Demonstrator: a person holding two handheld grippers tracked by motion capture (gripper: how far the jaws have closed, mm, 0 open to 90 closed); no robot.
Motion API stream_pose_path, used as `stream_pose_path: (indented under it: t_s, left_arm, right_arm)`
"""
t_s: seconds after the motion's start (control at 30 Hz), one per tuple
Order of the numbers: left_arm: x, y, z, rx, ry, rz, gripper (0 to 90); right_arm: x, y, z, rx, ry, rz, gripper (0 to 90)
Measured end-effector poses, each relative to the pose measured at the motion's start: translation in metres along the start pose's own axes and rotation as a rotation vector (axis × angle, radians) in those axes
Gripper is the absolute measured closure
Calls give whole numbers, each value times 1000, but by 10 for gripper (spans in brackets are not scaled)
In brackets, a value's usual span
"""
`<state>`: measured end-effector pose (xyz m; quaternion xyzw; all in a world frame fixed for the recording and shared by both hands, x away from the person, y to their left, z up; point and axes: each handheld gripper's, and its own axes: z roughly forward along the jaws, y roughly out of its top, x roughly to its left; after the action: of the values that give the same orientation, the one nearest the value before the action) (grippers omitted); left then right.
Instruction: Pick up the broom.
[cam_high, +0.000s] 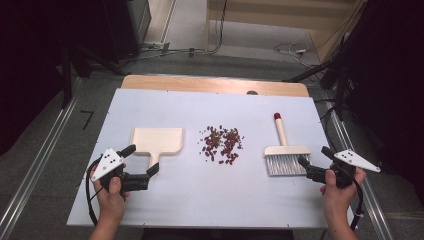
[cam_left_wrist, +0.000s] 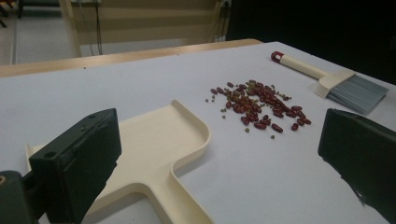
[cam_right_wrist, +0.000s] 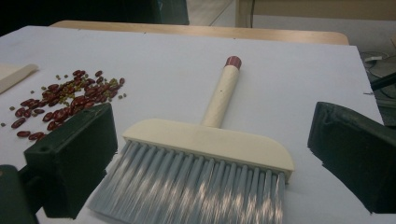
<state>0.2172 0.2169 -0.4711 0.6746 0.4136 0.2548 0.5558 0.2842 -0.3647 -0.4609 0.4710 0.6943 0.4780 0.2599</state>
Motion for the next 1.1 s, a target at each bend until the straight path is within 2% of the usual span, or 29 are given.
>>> stream_pose_path:
  t_s: [0.1, 0.4, 0.57, 0.7, 0.87, 1.0, 1.03, 1.07, 1.1]
  left_arm:
    - [-1, 1, 0, -5, -11, -3, 0]
    - [-3, 2, 4, -8, -23, -1, 0]
    - [-7, 3, 6, -8, -39, -1, 0]
    - [-9, 3, 8, 0, -48, 6, 0]
    - [-10, 2, 10, 5, -56, 12, 0]
    - [-11, 2, 12, 11, -64, 15, 0]
    - [-11, 2, 12, 11, -64, 15, 0]
    - [-11, 2, 12, 12, -65, 15, 0]
    - [-11, 1, 12, 12, -67, 15, 0]
  right_arm:
    - [3, 2, 0, 11, 2, -13, 0]
    - [7, 18, 1, 39, 19, 1, 0]
    - [7, 39, 7, 74, -2, -17, 0]
    - [6, 54, 18, 123, -20, -16, 0]
    - [6, 67, 31, 155, -42, -24, 0]
    - [2, 80, 51, 212, -44, 1, 0]
    - [2, 82, 56, 227, -66, 1, 0]
    - [1, 84, 60, 243, -81, 0, 23]
    - [0, 85, 65, 257, -76, -2, 56]
